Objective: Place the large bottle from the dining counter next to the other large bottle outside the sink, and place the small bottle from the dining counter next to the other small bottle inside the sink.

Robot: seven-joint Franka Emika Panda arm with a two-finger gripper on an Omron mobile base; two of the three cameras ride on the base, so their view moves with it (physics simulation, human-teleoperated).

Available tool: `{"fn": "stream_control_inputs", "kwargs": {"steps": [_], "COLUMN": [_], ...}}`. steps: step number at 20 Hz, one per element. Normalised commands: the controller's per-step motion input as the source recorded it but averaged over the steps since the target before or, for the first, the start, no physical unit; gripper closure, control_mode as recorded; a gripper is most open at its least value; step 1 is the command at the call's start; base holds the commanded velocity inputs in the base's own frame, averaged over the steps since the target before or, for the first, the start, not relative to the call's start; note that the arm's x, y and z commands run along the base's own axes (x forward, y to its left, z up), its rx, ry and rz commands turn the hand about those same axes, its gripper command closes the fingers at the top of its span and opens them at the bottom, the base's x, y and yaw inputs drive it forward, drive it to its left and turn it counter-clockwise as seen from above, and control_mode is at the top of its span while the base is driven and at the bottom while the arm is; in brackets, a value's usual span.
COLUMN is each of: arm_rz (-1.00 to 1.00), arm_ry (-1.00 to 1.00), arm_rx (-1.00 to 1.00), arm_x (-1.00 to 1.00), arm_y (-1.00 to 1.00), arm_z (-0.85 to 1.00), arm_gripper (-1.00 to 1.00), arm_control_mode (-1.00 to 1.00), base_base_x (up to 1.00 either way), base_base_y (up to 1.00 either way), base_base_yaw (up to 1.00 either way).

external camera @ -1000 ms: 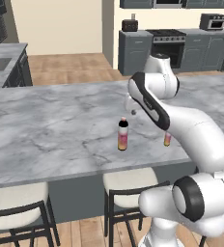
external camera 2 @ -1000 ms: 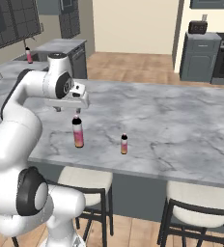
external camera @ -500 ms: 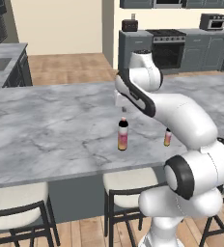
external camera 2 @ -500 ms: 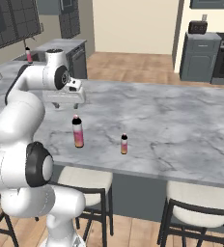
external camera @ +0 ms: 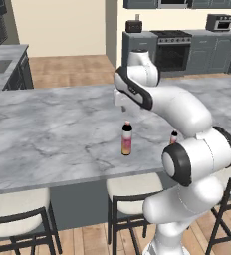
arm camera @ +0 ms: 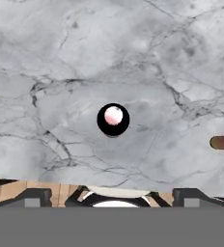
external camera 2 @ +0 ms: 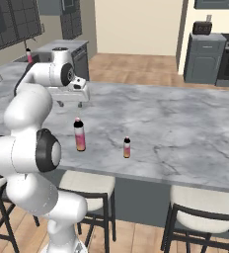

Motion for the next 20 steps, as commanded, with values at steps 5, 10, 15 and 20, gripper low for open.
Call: {"fn": "stream_control_inputs", "kwargs": {"steps": [5, 10, 15, 20], "arm_rz": [0.00, 0.00, 0.00, 0.00], "arm_ry": [0.00, 0.00, 0.00, 0.00], "arm_rx": [0.00, 0.00, 0.00, 0.00], "arm_x": [0.40, 0.26, 0.18, 0.01], "arm_y": [0.00, 0.00, 0.00, 0.00], "arm_z": [-0.17, -0.10, -0.19, -0.25], "arm_gripper": [-1.00, -1.00, -1.00, -1.00], "arm_control_mode": [-1.00, -1.00, -1.00, -1.00], "base_base_x": [0.00, 0.00, 0.00, 0.00], "base_base_y": [0.00, 0.00, 0.00, 0.00], "base_base_yaw": [0.00, 0.00, 0.00, 0.00]}}
